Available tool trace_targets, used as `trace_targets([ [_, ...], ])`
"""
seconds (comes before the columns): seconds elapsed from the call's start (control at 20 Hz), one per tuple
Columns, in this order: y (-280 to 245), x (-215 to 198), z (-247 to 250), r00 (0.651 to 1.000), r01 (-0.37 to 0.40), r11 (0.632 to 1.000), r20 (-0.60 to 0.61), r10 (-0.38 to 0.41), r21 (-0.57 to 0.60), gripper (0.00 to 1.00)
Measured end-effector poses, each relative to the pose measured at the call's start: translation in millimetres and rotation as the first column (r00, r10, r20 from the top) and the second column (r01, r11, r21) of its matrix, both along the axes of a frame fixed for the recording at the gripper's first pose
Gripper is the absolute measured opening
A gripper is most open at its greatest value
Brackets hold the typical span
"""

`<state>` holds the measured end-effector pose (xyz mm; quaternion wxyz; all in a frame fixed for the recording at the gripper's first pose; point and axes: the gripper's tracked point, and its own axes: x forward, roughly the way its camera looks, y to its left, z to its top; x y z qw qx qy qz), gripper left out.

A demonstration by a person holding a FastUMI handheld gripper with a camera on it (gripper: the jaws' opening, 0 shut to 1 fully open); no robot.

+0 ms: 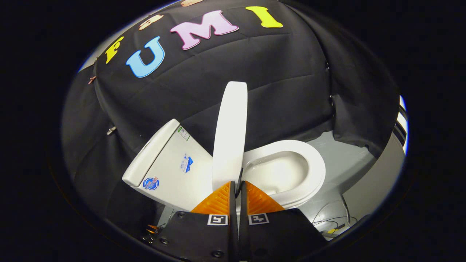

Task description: Open the toilet lid.

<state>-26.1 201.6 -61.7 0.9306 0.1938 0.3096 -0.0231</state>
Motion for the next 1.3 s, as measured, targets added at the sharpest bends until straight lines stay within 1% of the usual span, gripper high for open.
trace_targets([
  [0.15,18.5,3.0,8.5,1.0,-0.004,1.0,-0.002,0.004,-0.03,0.06],
  [0.4,46.7,9.2,18.7,1.0,-0.002,0.992,-0.015,0.0,-0.126,0.06],
  [0.55,67.5,12.3,24.9,1.0,0.0,0.989,-0.013,-0.002,-0.148,0.06],
  [0.8,104.9,17.2,32.0,1.0,-0.025,0.981,-0.01,0.024,-0.193,0.08],
  [0.9,117.7,19.2,34.0,1.0,-0.02,0.972,-0.016,0.017,-0.236,0.09],
  [1.05,137.0,20.5,34.4,0.999,-0.019,0.948,-0.032,0.009,-0.319,0.09],
  [1.3,169.5,26.0,30.8,0.999,-0.044,0.931,-0.04,0.032,-0.364,0.1],
])
